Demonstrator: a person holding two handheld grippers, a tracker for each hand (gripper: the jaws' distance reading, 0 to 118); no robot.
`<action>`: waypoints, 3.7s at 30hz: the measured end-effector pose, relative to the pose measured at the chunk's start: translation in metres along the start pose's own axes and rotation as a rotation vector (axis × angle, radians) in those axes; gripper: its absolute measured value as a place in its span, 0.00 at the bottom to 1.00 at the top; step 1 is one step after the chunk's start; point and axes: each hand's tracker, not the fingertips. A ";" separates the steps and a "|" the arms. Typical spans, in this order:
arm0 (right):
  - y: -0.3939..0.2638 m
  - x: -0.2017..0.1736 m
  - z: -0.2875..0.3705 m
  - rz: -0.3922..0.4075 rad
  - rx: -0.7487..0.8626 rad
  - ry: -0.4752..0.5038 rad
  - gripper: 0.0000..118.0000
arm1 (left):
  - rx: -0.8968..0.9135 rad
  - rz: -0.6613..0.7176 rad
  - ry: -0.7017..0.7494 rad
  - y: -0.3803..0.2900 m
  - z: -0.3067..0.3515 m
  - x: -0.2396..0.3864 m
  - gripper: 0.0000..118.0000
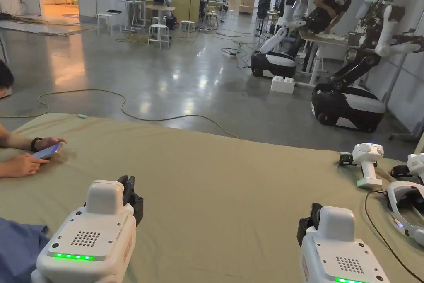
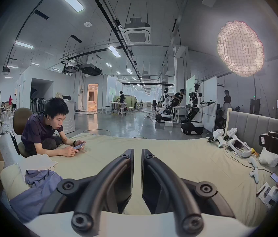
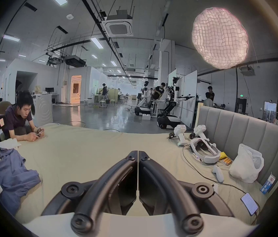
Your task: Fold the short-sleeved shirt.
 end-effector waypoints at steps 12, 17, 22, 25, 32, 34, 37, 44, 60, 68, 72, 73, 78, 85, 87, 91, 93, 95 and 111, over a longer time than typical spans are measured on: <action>0.019 0.027 0.003 -0.445 -0.014 0.046 0.01 | -0.048 0.434 -0.156 0.001 -0.006 -0.027 0.09; 0.025 0.032 0.002 -0.442 0.004 0.035 0.01 | -0.031 0.295 -0.139 0.009 -0.001 -0.018 0.09; 0.024 -0.014 0.001 0.532 0.088 -0.006 0.01 | -0.102 -0.667 0.014 0.008 -0.009 0.033 0.09; -0.008 -0.028 0.000 1.143 0.220 -0.062 0.01 | -0.063 -1.023 0.042 -0.011 -0.010 0.044 0.09; -0.013 -0.021 -0.005 1.079 0.153 -0.001 0.01 | -0.079 -0.923 0.041 -0.015 -0.012 0.032 0.09; -0.005 -0.019 -0.003 0.887 0.124 -0.009 0.01 | -0.091 -0.655 0.019 -0.007 -0.010 0.024 0.09; 0.005 -0.012 -0.002 0.550 0.072 0.015 0.01 | -0.125 -0.268 -0.025 0.000 -0.009 0.008 0.09; 0.010 0.016 -0.002 -0.162 -0.051 -0.022 0.01 | -0.051 0.148 -0.031 0.001 -0.004 -0.003 0.09; 0.014 -0.005 -0.002 -0.007 -0.075 0.010 0.01 | -0.231 -0.013 -0.046 0.017 -0.008 -0.016 0.09; 0.005 -0.019 -0.010 0.007 -0.123 0.047 0.01 | -0.456 -0.026 0.019 0.004 0.009 -0.094 0.09; -0.006 -0.033 -0.015 0.024 -0.153 0.077 0.01 | -0.539 0.003 0.104 -0.011 0.024 -0.145 0.09; -0.008 -0.037 -0.017 0.027 -0.166 0.087 0.01 | -0.566 0.011 0.121 -0.016 0.026 -0.160 0.09; -0.017 -0.053 -0.023 0.039 -0.203 0.119 0.01 | -0.723 0.088 0.172 -0.046 0.029 -0.224 0.24; -0.022 -0.069 -0.024 0.059 -0.230 0.138 0.01 | -0.922 0.215 0.166 -0.099 0.024 -0.274 0.61; -0.025 -0.071 -0.025 0.066 -0.236 0.140 0.01 | -0.991 0.226 0.169 -0.114 0.020 -0.273 0.61; -0.029 -0.075 -0.026 0.085 -0.250 0.145 0.01 | -1.105 0.198 0.162 -0.143 0.009 -0.260 0.61; -0.031 -0.076 -0.026 0.094 -0.260 0.148 0.01 | -1.117 0.177 0.202 -0.150 0.008 -0.256 0.60; -0.033 -0.076 -0.026 0.099 -0.268 0.147 0.01 | -1.064 0.113 0.247 -0.142 0.009 -0.242 0.57; -0.033 -0.074 -0.026 0.088 -0.272 0.155 0.01 | -0.706 0.281 0.226 -0.111 0.017 -0.277 0.04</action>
